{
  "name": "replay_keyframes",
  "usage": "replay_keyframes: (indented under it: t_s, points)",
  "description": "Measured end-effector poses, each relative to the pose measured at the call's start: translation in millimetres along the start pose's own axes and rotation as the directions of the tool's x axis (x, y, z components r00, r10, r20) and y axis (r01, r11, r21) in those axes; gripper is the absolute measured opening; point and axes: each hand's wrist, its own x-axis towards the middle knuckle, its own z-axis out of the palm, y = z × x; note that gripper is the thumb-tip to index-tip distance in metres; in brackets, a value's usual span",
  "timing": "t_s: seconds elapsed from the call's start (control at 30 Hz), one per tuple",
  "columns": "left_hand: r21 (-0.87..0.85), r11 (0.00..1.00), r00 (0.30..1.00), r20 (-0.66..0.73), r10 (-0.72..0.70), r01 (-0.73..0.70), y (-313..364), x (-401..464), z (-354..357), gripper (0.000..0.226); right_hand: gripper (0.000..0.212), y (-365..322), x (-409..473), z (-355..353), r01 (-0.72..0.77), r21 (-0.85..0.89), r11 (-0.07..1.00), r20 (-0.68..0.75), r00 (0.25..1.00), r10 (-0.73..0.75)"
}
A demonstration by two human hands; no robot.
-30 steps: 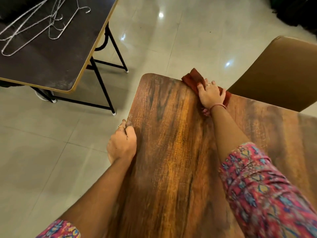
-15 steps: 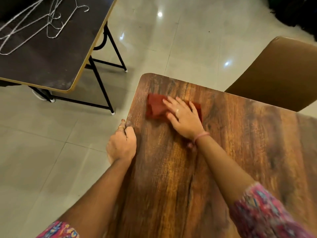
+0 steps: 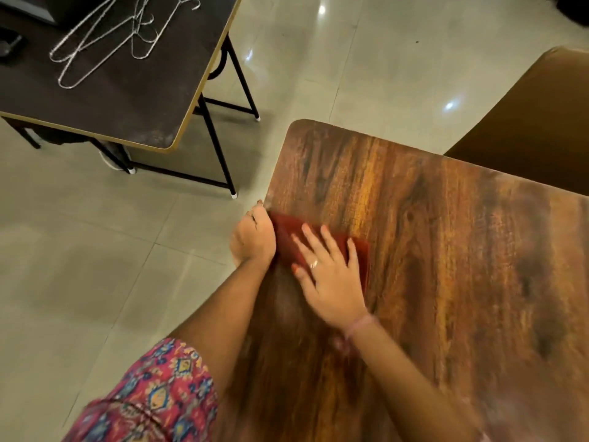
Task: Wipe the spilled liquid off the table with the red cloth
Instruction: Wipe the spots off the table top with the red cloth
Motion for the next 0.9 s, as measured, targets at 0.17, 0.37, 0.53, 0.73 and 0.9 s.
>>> replay_keyframes:
  t_s: [0.17, 0.37, 0.53, 0.73, 0.9]
  points:
    - [-0.564, 0.619, 0.762, 0.642, -0.088, 0.546, -35, 25, -44, 0.062, 0.048, -14, -53, 11, 0.052, 0.032, 0.998, 0.123, 0.991, -0.056]
    - [-0.507, 0.655, 0.724, 0.684, -0.089, 0.56, -123, -6, -92, 0.049, 0.048, -18, 75, -3, 0.029, 0.04, 0.999, 0.09, 0.995, -0.033]
    - [-0.371, 0.732, 0.676, 0.719, -0.164, 0.572, -176, -55, -114, 0.033, 0.049, -26, 171, -11, -0.173, 0.089, 0.981, 0.099, 0.981, 0.165]
    - [-0.398, 0.505, 0.541, 0.823, -0.172, 0.766, -202, -75, -133, 0.049, 0.049, -72, 73, 13, -0.108, 0.117, 0.987, 0.056, 0.993, 0.102]
    - [-0.439, 0.321, 0.495, 0.861, -0.118, 0.839, -203, -74, -143, 0.06, 0.049, -127, -101, 45, 0.063, 0.118, 0.991, 0.187, 0.979, -0.085]
